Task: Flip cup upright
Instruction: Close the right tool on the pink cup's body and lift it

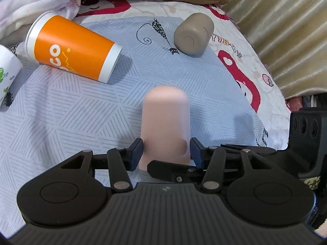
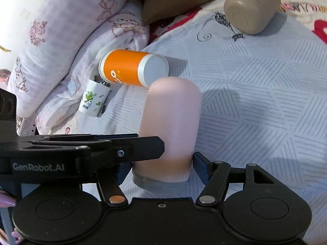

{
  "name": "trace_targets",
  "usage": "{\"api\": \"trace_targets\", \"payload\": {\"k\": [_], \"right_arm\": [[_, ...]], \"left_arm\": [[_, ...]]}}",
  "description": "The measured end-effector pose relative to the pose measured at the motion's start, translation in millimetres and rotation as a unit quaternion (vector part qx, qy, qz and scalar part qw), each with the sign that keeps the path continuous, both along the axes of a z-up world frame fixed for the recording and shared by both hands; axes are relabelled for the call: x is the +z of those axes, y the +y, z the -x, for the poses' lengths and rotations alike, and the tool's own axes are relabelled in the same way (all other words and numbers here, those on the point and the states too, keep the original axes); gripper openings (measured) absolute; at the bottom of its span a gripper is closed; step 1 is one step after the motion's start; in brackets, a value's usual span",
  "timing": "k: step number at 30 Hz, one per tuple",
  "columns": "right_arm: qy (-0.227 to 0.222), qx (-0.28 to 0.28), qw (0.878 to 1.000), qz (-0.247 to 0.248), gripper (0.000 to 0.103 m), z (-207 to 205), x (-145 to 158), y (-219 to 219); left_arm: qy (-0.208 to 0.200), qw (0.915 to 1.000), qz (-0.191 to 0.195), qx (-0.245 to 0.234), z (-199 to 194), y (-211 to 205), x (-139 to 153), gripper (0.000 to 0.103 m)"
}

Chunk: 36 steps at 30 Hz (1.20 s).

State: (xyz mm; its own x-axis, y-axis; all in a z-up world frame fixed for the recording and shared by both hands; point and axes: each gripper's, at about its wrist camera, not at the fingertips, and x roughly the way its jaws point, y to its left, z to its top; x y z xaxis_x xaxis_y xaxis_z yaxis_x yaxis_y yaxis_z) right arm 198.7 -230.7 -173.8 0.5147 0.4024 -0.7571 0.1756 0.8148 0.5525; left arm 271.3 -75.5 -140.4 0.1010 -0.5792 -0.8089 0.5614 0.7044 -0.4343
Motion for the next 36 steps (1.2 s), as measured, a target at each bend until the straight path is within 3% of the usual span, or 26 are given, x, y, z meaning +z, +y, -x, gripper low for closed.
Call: {"api": "trace_targets", "payload": {"k": [3, 9, 14, 18, 23, 25, 28, 30, 32, 33, 36], "right_arm": [[0.011, -0.010, 1.000, -0.023, 0.074, -2, -4, -4], [0.054, -0.032, 0.988, -0.141, 0.074, -2, -27, -11], [0.047, -0.033, 0.988, -0.143, 0.075, -2, -26, -5], [0.045, -0.009, 0.992, -0.118, 0.088, -1, -19, -3], [0.039, 0.061, 0.997, -0.031, 0.090, 10, 10, 0], [0.007, 0.102, 0.995, -0.017, 0.090, 17, 27, -3], [-0.052, 0.130, 0.989, 0.045, 0.090, 28, 55, -10], [-0.090, 0.164, 0.977, 0.102, 0.090, 32, 70, -13], [-0.125, 0.212, 0.956, 0.162, 0.090, 32, 82, -12], [-0.142, 0.242, 0.940, 0.196, 0.090, 31, 87, -10], [-0.212, 0.334, 0.873, 0.283, 0.090, 29, 100, -9]], "left_arm": [[-0.004, 1.0000, 0.001, -0.005, -4, -2, 2, 0.049], [-0.013, 0.9994, 0.014, -0.027, -8, -7, 10, 0.048], [-0.001, 0.9998, 0.019, -0.008, -13, -2, 8, 0.048], [-0.001, 0.9991, 0.034, 0.026, -14, 9, 4, 0.048], [0.002, 0.9950, 0.048, 0.087, -4, 29, 12, 0.052], [-0.010, 0.9937, 0.032, 0.107, 7, 36, 23, 0.052], [-0.030, 0.9892, 0.036, 0.139, 23, 53, 44, 0.052], [-0.025, 0.9838, 0.052, 0.170, 35, 63, 52, 0.052], [-0.004, 0.9774, 0.074, 0.198, 46, 72, 52, 0.052], [0.010, 0.9734, 0.088, 0.211, 53, 75, 50, 0.052], [0.044, 0.9607, 0.120, 0.247, 73, 79, 38, 0.052]]}}
